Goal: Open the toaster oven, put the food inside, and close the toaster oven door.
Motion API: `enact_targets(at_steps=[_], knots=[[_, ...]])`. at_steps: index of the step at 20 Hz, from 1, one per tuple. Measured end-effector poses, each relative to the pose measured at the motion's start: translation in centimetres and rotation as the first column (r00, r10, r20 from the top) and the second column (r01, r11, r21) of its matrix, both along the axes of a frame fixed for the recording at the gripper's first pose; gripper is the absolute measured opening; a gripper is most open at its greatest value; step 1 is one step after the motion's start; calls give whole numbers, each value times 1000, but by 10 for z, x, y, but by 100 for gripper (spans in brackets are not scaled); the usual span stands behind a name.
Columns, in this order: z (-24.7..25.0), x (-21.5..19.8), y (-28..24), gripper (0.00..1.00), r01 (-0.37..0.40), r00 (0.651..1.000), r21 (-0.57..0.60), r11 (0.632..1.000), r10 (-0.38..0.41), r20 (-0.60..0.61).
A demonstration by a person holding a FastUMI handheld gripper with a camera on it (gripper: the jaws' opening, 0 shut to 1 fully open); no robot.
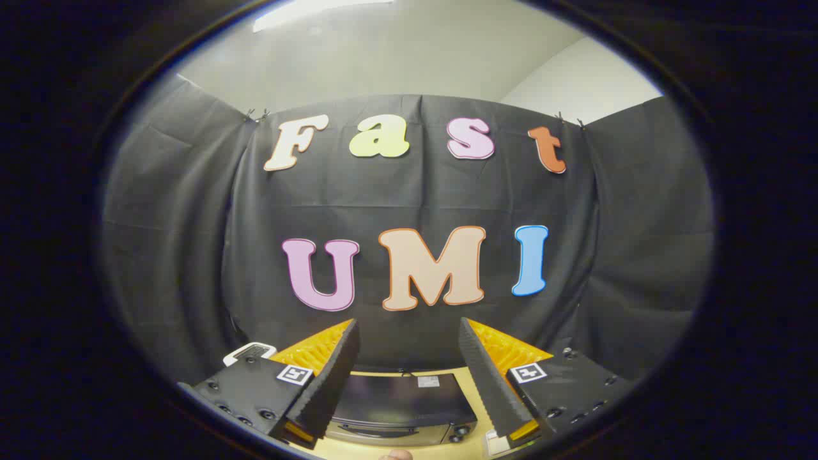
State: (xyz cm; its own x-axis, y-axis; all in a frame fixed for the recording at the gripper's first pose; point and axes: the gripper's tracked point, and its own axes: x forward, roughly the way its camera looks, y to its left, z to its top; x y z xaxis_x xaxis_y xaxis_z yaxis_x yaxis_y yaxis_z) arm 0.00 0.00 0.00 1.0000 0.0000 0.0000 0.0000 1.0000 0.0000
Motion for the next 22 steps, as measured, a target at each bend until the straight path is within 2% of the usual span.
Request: enact_targets(at_steps=[3,8,16,22], knots=[[6,1,1,96,-17,1000,4,1000,17,16],[7,-1,15,96,-98,994,59,993,95,44],[-3,3,22,96,-124,992,43,991,123,25],[-15,7,17,96,-114,994,52,992,114,8]])
